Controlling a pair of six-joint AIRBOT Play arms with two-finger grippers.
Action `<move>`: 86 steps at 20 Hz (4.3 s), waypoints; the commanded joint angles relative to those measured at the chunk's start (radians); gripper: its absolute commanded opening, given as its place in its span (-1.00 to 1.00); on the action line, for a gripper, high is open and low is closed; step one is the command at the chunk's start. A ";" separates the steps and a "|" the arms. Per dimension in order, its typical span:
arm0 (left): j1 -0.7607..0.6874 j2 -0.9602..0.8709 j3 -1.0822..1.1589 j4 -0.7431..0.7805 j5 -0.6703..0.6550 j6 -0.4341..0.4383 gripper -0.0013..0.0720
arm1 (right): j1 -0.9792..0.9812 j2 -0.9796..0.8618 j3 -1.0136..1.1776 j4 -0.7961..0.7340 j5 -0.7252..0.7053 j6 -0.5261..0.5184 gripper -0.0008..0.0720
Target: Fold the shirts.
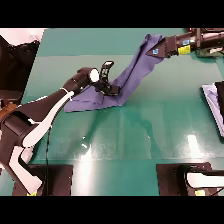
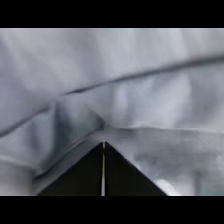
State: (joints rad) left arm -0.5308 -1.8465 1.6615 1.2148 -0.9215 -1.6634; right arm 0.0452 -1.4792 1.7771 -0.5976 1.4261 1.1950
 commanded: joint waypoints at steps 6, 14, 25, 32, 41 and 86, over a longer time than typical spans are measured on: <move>0.179 0.324 0.014 0.241 -0.136 0.041 -0.89 | 0.175 -0.056 0.014 0.003 -0.100 0.012 -0.94; 0.383 0.659 0.014 0.411 -0.349 0.101 -0.89 | 0.399 -0.224 0.014 0.004 -0.362 -0.015 -0.94; 0.384 0.684 0.014 0.450 -0.428 0.126 -0.89 | 0.630 -0.549 0.271 0.013 -0.489 -0.040 0.43; 0.384 0.684 0.014 0.451 -0.437 0.127 -0.88 | 0.575 -0.492 0.265 -0.023 -0.384 -0.044 0.74; 0.384 0.684 -0.051 0.396 -0.429 0.126 -0.88 | 0.150 -0.325 -0.178 -0.179 -0.186 0.101 0.62; 0.384 0.684 -0.061 -0.054 -0.469 0.114 -0.88 | -0.864 -0.121 -0.027 -0.259 -0.349 -0.034 -0.94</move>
State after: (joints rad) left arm -0.1474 -1.1629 1.6009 1.2121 -1.3911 -1.5417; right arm -0.7467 -1.6012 1.7489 -0.8532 1.1145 1.1793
